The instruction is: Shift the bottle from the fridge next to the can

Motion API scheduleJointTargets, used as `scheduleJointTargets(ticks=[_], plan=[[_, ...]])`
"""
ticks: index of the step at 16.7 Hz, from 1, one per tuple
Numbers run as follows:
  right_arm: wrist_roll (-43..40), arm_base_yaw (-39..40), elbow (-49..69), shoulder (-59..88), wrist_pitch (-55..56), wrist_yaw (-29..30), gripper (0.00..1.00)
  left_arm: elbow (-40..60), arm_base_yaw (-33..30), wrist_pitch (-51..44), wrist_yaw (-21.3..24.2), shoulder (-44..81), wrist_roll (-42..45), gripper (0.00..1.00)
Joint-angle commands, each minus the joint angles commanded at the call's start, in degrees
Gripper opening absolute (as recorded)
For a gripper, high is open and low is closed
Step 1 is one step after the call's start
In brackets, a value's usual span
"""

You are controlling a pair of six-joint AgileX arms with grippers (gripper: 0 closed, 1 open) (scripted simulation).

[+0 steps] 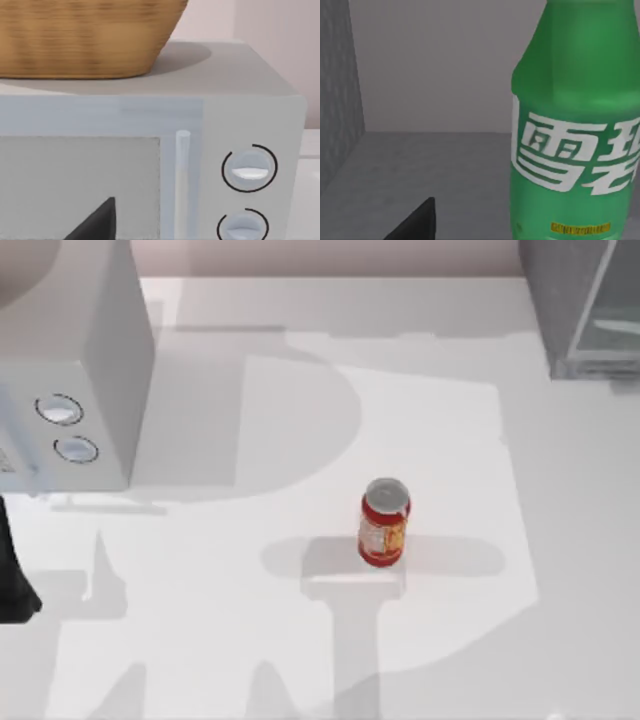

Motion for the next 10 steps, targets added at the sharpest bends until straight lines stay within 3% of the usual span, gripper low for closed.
scheduleJointTargets(ticks=[10], plan=[[-0.1,1.4,16.1,8.2,-7.8,1.6,1.0,0.0,0.0,0.0,0.0,0.0,0.0,1.0]])
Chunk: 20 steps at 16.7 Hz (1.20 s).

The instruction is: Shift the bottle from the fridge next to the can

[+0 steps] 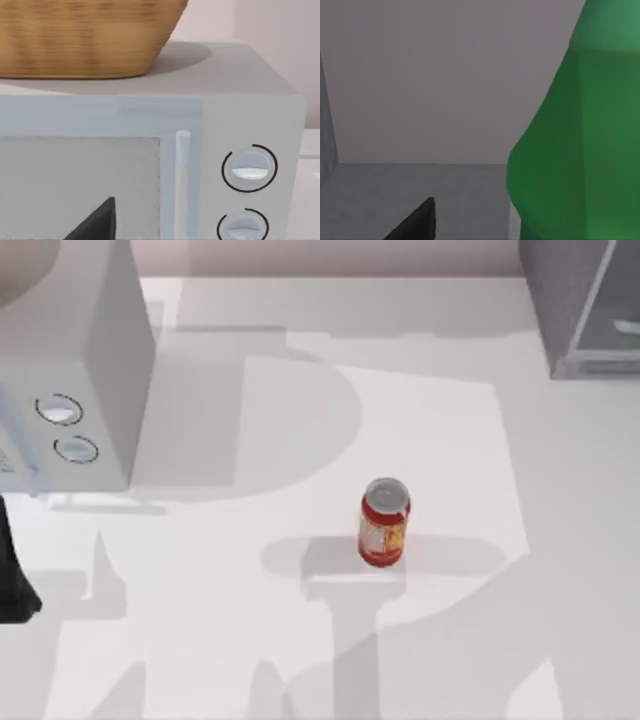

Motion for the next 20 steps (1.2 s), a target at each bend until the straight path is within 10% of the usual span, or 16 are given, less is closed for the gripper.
scheduleJointTargets(ticks=[3,16,20], plan=[[0.0,0.0,0.0,0.0,0.0,0.0,1.0,0.0,0.0,0.0,0.0,0.0,0.0,1.0],[0.0,0.0,0.0,0.0,0.0,0.0,0.02,0.0,0.0,0.0,0.0,0.0,0.0,1.0],[0.0,0.0,0.0,0.0,0.0,0.0,0.0,0.0,0.0,0.0,0.0,0.0,0.0,1.0]])
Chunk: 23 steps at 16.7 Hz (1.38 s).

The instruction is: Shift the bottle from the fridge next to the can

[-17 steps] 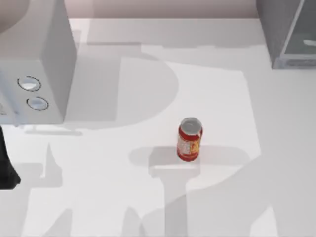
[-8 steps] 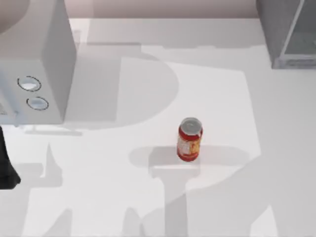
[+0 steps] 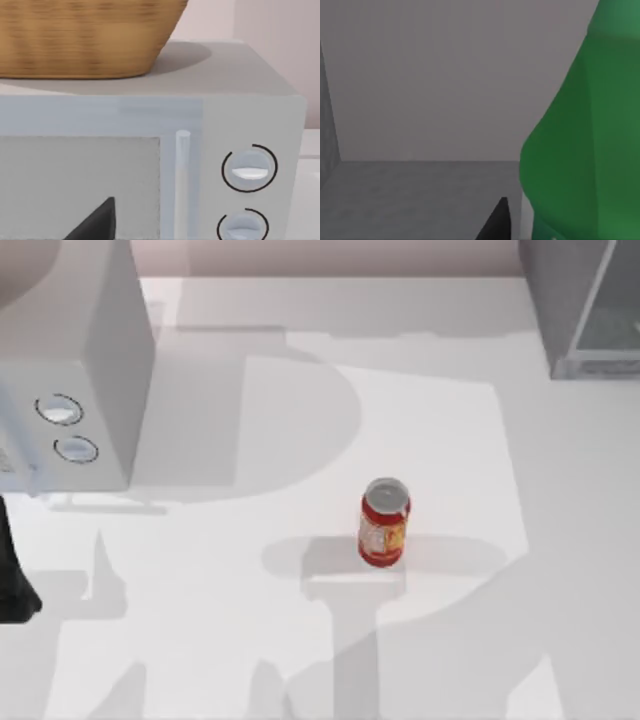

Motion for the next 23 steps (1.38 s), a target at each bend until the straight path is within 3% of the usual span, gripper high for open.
scheduleJointTargets(ticks=[18,23], plan=[[0.2,-0.2,1.5,-6.9,-8.6,-0.2,0.0,0.0,0.0,0.0,0.0,0.0,0.0,1.0],[0.2,-1.7,-8.0,-13.2,-5.2,-1.6,0.0,0.0,0.0,0.0,0.0,0.0,0.0,1.0]])
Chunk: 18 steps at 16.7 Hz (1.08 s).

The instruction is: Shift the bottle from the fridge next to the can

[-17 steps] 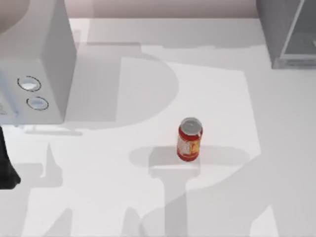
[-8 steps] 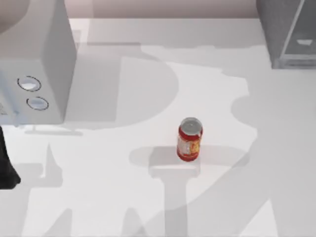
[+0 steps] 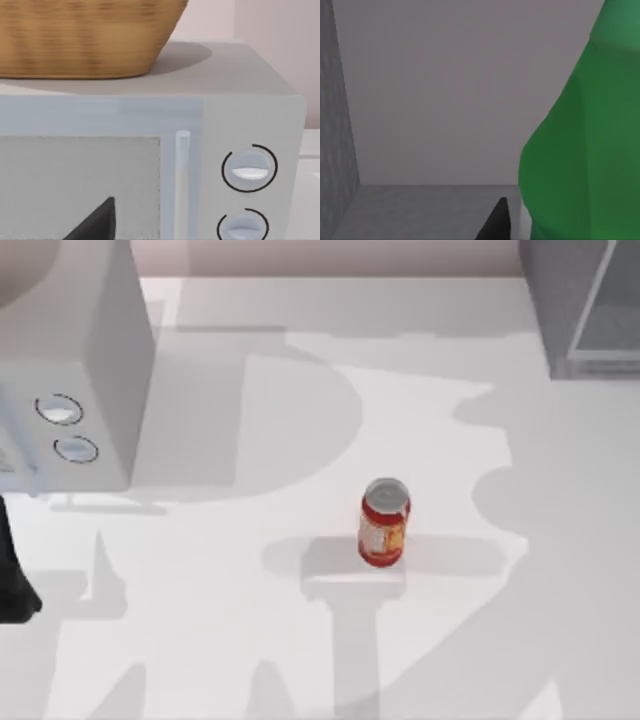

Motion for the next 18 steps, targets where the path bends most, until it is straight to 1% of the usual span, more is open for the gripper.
scheduleJointTargets(ticks=[4,7,9,14,16,18], plan=[[0.1,-1.8,-15.4,-8.6,4.9,-2.1,0.0,0.0,0.0,0.0,0.0,0.0,0.0,1.0],[0.1,-3.1,-23.7,-14.2,8.2,-3.4,0.0,0.0,0.0,0.0,0.0,0.0,0.0,1.0],[0.1,-3.5,-26.1,-16.3,9.4,-3.9,0.0,0.0,0.0,0.0,0.0,0.0,0.0,1.0],[0.2,-3.1,-26.3,-16.3,9.6,-3.8,0.0,0.0,0.0,0.0,0.0,0.0,0.0,1.0],[0.5,-1.2,-27.2,-15.8,11.0,-1.8,0.0,0.0,0.0,0.0,0.0,0.0,0.0,1.0],[1.0,3.2,-29.3,-15.1,13.5,2.6,0.0,0.0,0.0,0.0,0.0,0.0,0.0,1.0]])
